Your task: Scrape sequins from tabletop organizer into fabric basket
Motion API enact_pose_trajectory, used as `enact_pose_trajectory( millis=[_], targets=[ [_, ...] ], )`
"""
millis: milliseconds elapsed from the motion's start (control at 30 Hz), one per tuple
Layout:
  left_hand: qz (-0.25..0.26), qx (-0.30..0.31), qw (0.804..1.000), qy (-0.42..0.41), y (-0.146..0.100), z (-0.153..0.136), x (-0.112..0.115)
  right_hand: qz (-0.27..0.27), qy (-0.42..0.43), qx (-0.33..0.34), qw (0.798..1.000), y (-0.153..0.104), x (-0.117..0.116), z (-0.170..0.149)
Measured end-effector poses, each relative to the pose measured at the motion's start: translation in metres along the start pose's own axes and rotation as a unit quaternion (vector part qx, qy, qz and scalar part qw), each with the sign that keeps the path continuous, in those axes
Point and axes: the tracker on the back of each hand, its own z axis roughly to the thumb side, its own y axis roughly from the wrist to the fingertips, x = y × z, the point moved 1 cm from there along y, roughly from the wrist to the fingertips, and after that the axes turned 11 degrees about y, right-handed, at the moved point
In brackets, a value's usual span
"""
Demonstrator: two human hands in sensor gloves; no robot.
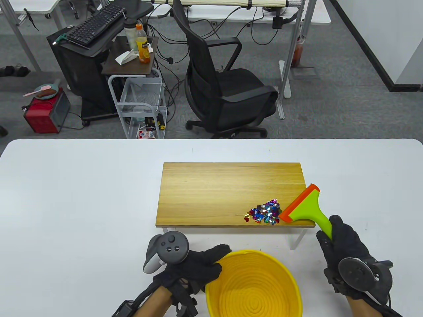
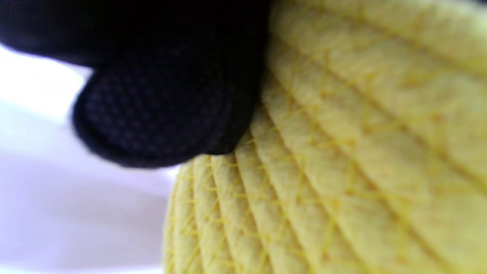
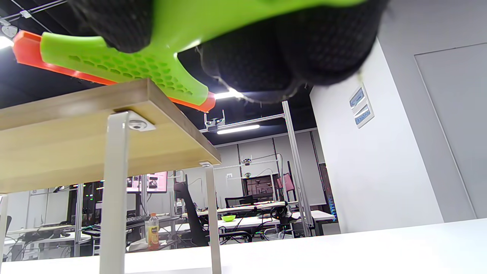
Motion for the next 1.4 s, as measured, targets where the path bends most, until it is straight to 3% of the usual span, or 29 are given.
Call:
enact_pose_trajectory(
  millis=[200,433,767,1133,1400],
  targets=[
    [0.014,-0.044,0.999,0.019,0.012,-0.026,0.011,-0.002,0.002,0.0,1.0,-0.001,0.0,0.0],
    [0.042,-0.085,0.994,0.052,0.027,-0.037,0.013,-0.003,0.002,-0.001,1.0,-0.001,0.0,-0.001],
    [0.108,-0.144,0.979,0.092,0.037,-0.037,0.013,-0.004,0.003,0.0,1.0,-0.001,0.001,-0.001],
    [0.186,-0.183,0.963,0.065,0.036,-0.036,0.014,-0.005,-0.002,0.0,1.0,-0.003,0.0,0.002],
    [0.227,-0.189,0.953,0.064,0.032,-0.025,0.01,0.003,-0.044,0.012,0.999,0.011,0.009,0.031]
  ],
)
